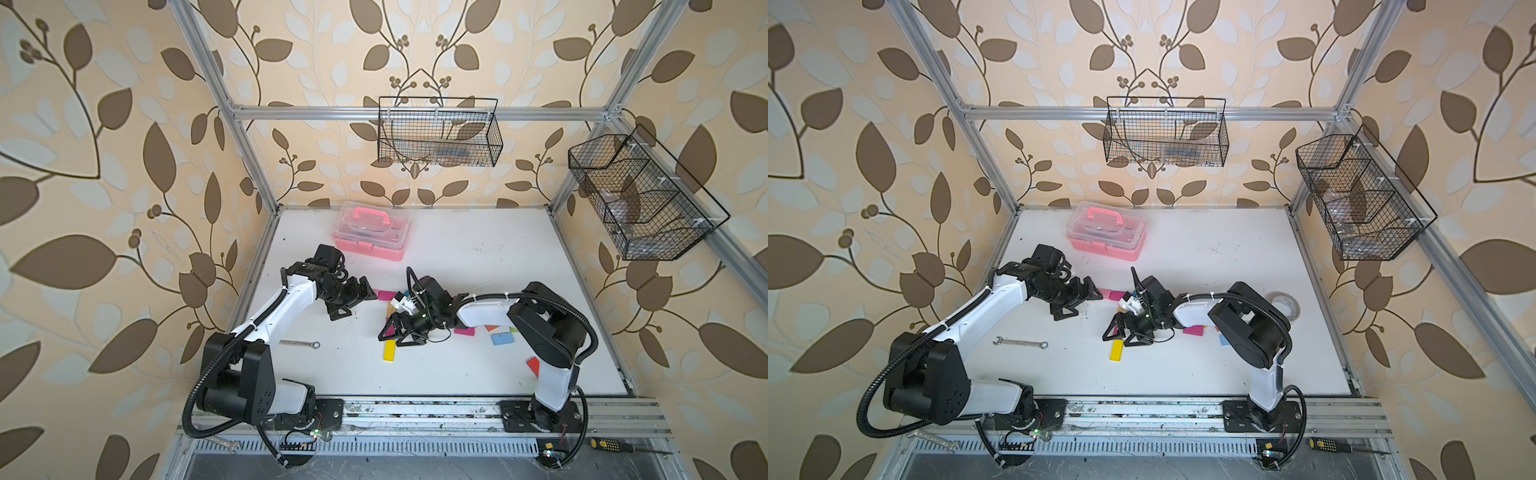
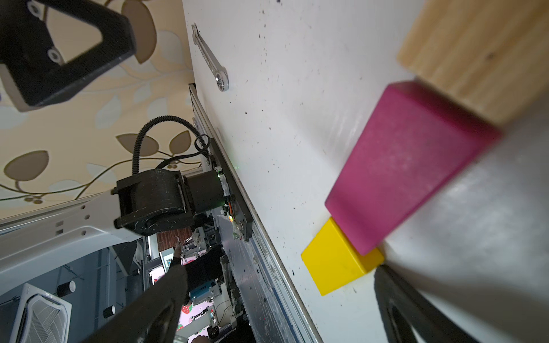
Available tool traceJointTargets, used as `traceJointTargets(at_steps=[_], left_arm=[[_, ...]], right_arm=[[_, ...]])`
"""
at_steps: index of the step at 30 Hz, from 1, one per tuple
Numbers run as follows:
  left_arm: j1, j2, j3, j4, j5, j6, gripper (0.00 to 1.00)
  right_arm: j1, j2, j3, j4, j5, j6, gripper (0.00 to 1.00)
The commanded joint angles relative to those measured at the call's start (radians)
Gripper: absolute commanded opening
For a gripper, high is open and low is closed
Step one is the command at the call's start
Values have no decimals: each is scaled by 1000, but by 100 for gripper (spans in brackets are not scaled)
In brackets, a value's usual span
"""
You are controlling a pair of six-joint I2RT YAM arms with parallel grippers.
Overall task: Assemble the number 7 with building blocks
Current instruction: Assemble the building block at the center of the board.
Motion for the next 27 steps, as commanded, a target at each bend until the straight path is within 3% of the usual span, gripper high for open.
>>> traceJointTargets(at_steps=[1,21,25,27], left_arm=[[8,-2,6,-13,4,16,96],[8,-4,1,-25,1,30,96],[8,-8,-7,-28,0,32,96],[8,-6,-8,-25,0,31,96]], right_arm=[[5,46,-3,-76,49,-16,100],[-1,32,-23,-82,64,-14,100],[-7,-87,-42,-140,187,-69,100],[24,-184,-8,-272,363,-193,100]])
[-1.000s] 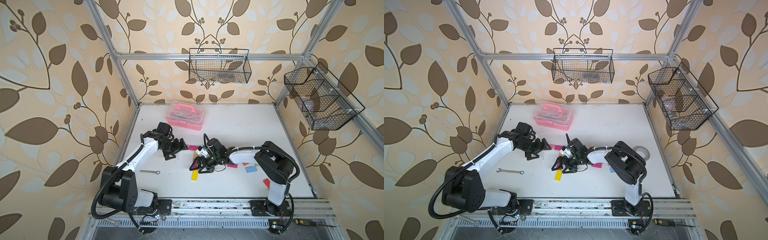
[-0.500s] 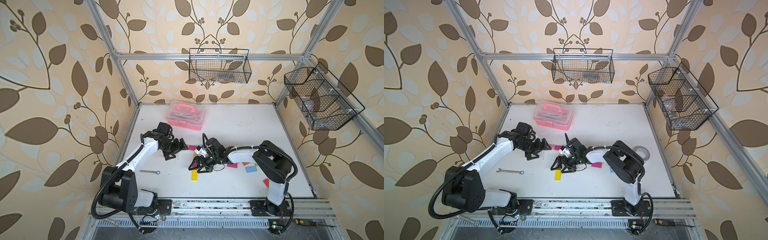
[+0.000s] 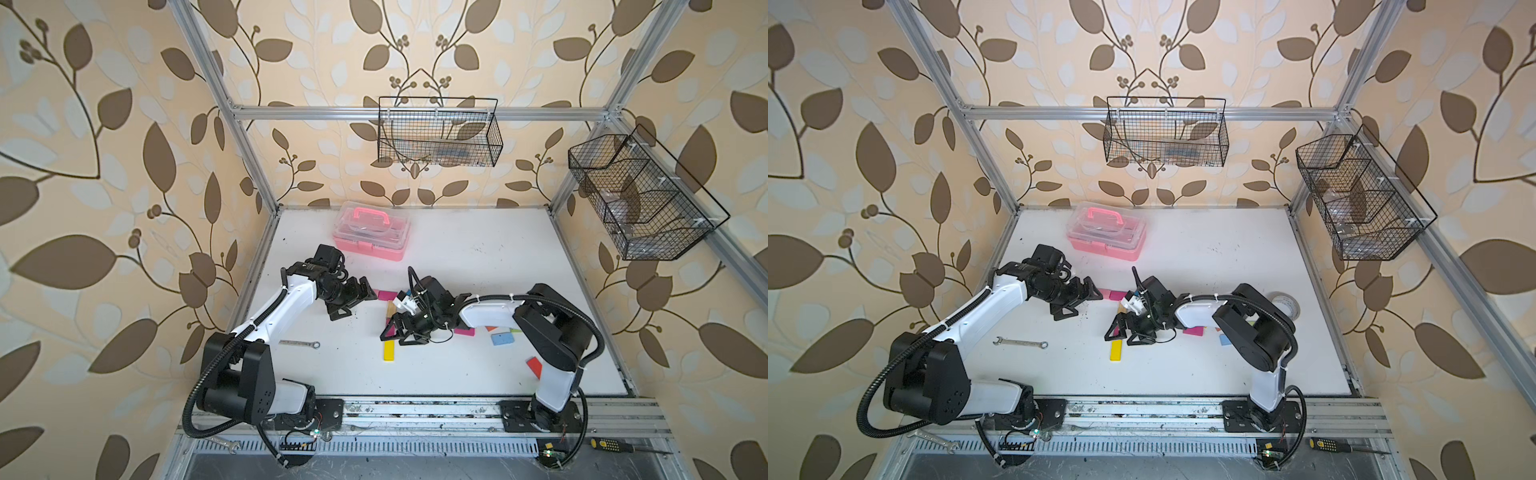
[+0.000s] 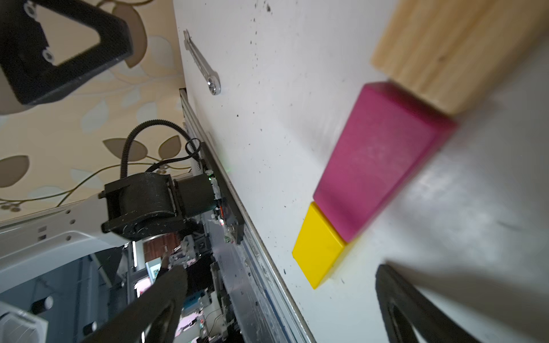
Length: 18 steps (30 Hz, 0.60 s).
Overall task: Assemble the number 7 with building blocks
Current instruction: Assemble the building block at the center of the board.
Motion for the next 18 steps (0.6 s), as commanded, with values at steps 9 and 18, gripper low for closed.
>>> traceJointTargets(at_steps=[9,18], left_arm=[[8,12,-4,0,5,20,96],[8,-3,-11,-7,-1,14,96]], right_arm=[[381,-392,-171,-9,812,-757,100],[457,-348,-302,198,1029,-759,100]])
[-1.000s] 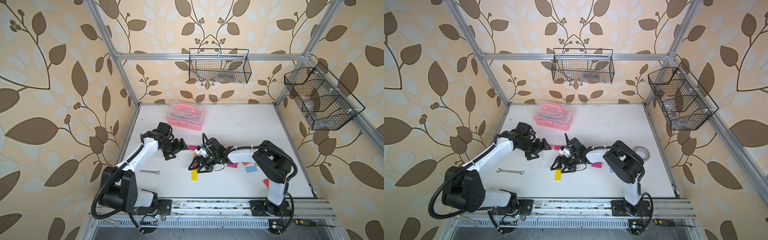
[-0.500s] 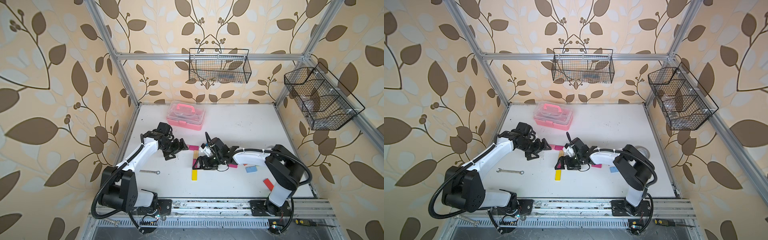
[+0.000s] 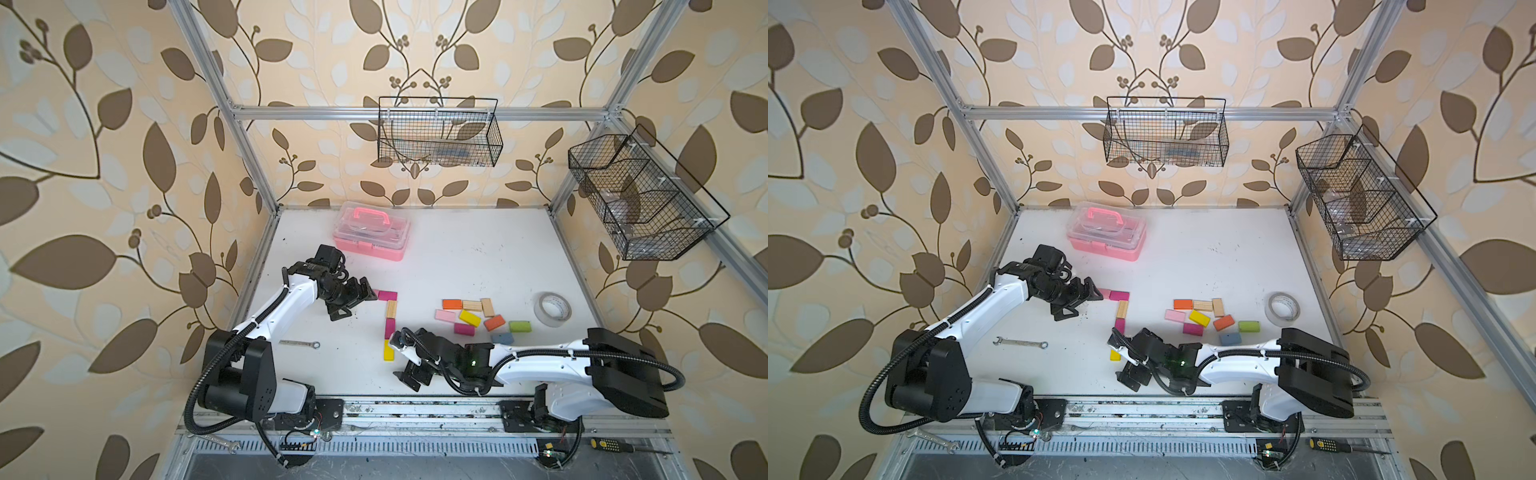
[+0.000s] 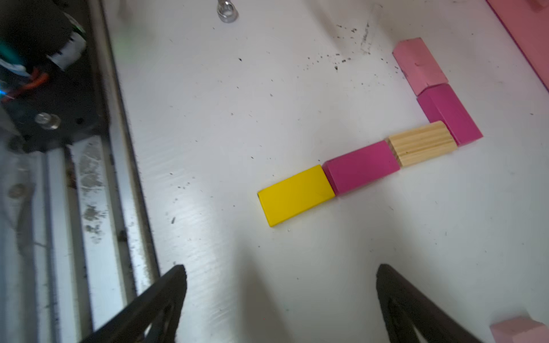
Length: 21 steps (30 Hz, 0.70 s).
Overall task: Assemble the number 7 with building blocks
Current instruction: Assemble the building block at the center of the board.
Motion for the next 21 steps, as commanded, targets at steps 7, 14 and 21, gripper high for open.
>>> traceJointTargets(at_steps=[7,14,21], left_arm=[[8,-41,-27,-25,-10,17,96],[8,-44,-30,-25,-12,17,96],[8,-39,-23,-27,-11,19,96]], right_arm=[[9,36,-59,159,55,27,100],[26,92,-44,159,58,36,100],[29,145,-9,136,81,52,100]])
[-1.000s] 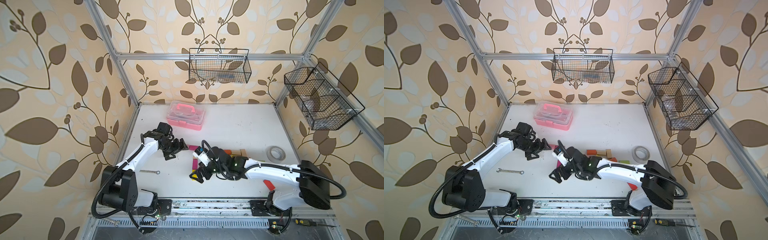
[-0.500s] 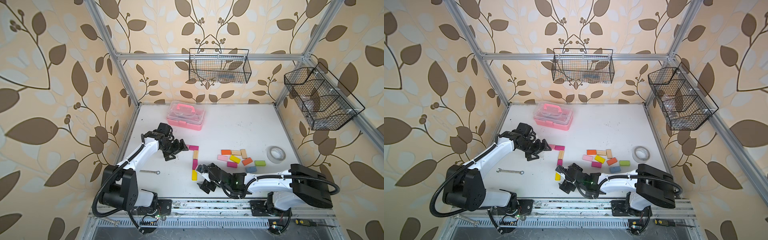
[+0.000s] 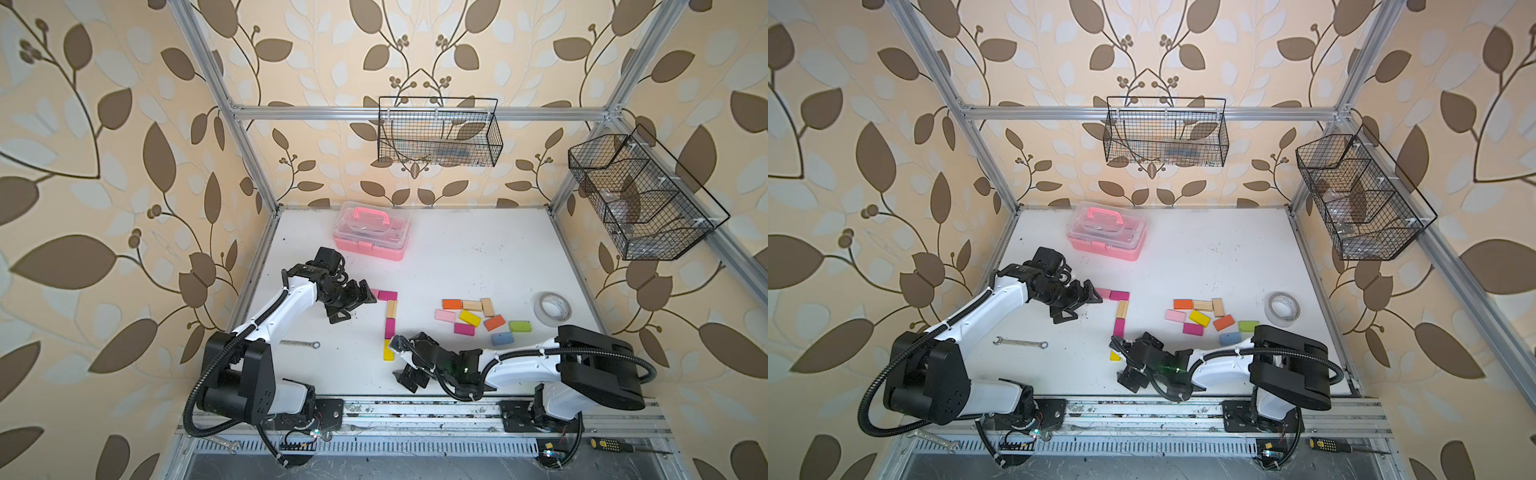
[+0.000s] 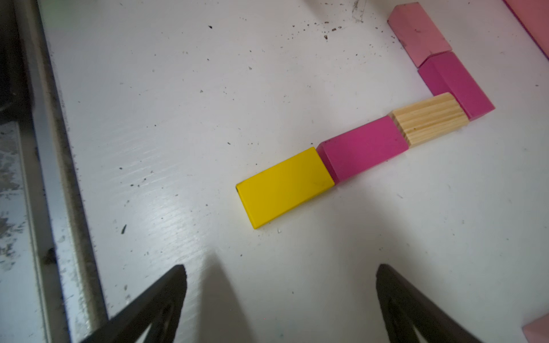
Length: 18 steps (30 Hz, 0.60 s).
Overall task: Assemble the number 7 with building blocks
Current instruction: Assemble the building block at the center of the board.
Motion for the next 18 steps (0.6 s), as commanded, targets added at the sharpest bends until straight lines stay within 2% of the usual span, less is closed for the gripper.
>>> traceJointTargets(at_steps=[1,18], left_arm=[[8,-25,1,-24,-9,20,96],[8,-19,-5,-13,-12,20,96]], right_arm=[[8,28,35,-8,20,7,100],[21,100,69,-19,38,24,100]])
